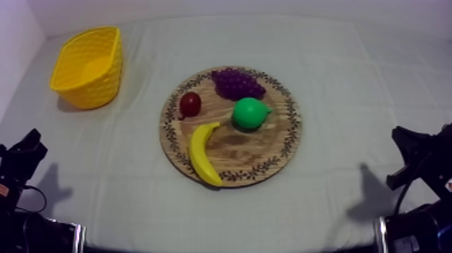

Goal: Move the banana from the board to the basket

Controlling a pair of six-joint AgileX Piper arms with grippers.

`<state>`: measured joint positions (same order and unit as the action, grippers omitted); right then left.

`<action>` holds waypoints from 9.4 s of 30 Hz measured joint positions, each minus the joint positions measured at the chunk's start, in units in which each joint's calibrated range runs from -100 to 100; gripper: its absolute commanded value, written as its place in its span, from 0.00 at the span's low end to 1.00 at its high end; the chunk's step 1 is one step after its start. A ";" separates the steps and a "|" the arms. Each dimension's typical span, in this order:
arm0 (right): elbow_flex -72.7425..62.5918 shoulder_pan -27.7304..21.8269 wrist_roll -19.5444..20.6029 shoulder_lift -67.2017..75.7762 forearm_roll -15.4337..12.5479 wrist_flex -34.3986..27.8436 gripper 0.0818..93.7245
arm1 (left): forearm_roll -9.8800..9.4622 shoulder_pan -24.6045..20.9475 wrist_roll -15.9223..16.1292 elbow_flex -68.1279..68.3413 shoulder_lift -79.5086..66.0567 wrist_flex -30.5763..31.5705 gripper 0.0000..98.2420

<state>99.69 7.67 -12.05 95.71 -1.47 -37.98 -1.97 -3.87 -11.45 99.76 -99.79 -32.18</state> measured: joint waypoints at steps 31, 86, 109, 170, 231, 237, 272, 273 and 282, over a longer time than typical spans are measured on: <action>0.00 0.00 -0.06 0.00 0.00 -0.01 0.00 | 0.00 -0.08 0.05 0.00 0.00 0.00 0.00; 0.00 0.00 -0.02 0.00 0.00 -0.01 0.00 | 5.65 25.39 -12.60 -83.25 62.89 -29.90 0.02; 0.00 0.00 -0.04 0.00 0.00 -0.01 0.00 | 7.03 34.43 -13.30 -70.31 76.77 -29.97 0.06; 0.00 0.00 -0.04 0.00 0.00 0.05 0.00 | 13.35 36.86 -15.09 -70.20 113.36 -27.28 0.46; 0.00 0.00 -0.02 0.00 0.00 -0.02 0.00 | -3.92 17.22 -8.92 -117.78 110.76 -67.35 0.36; 0.00 0.00 -0.02 0.00 0.00 0.16 0.00 | -5.56 10.17 -6.91 -115.73 113.87 -66.89 0.36; 0.00 0.00 -0.02 0.00 0.00 -0.02 0.00 | -3.71 2.78 -4.58 -112.07 134.77 -51.19 0.38; 0.00 0.00 -0.02 0.00 0.00 -0.02 0.00 | -3.66 2.70 -4.51 -112.20 135.21 -50.99 0.39; 0.00 0.00 -0.02 0.00 0.00 -0.02 0.00 | -3.50 2.66 -4.52 -111.80 136.43 -48.32 0.44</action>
<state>99.69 7.67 -12.07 95.71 -1.47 -37.99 -5.47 -1.21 -15.97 -12.03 36.63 -80.50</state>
